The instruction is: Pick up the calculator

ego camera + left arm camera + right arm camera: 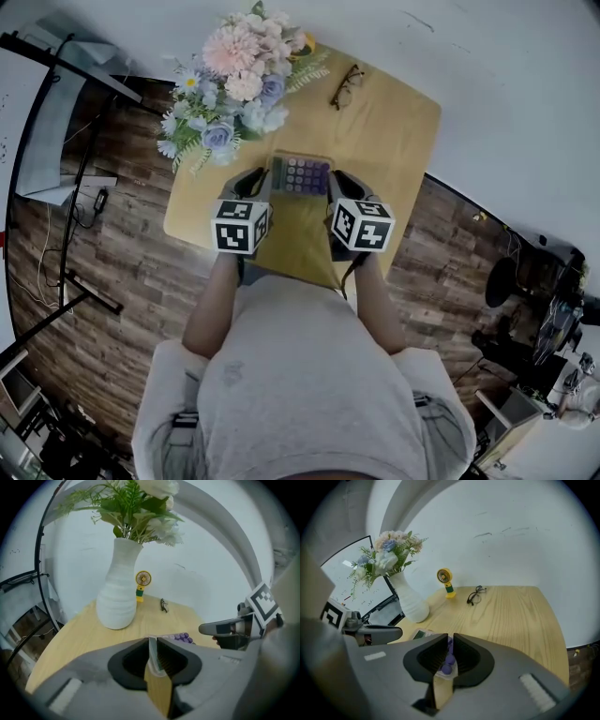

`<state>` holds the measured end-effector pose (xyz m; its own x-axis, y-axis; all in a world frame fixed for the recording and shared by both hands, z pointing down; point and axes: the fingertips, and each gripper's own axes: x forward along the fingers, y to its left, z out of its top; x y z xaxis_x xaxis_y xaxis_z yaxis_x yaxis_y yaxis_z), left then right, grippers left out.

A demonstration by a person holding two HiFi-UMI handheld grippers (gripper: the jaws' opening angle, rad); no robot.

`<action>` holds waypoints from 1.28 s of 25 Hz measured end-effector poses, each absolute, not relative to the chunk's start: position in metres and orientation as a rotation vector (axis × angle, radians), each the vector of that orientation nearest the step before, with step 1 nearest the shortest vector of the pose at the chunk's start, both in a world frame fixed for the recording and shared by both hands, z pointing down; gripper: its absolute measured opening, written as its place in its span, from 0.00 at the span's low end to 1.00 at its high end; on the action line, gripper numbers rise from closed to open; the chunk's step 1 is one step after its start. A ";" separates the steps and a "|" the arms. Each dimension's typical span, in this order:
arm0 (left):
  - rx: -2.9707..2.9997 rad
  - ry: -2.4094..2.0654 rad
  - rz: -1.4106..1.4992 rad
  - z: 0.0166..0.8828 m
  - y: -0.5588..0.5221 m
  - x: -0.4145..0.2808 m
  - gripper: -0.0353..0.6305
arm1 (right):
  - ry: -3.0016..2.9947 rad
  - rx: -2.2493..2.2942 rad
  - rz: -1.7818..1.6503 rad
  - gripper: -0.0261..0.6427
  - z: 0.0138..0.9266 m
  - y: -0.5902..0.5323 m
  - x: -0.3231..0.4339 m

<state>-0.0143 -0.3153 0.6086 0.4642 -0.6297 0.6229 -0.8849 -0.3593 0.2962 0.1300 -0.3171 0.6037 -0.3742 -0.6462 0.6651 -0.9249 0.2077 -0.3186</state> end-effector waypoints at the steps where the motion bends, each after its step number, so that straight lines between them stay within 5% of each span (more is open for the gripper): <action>1: 2.100 -1.246 0.556 0.613 -0.315 -0.014 0.13 | -2.096 1.453 0.990 0.11 0.607 -0.317 0.130; 17: 1.999 -1.101 0.575 0.651 -0.319 0.002 0.40 | -2.038 1.356 1.205 0.36 0.647 -0.314 0.118; 32: 1.972 -1.017 0.516 0.657 -0.322 0.010 0.38 | -2.046 1.317 1.304 0.38 0.658 -0.317 0.114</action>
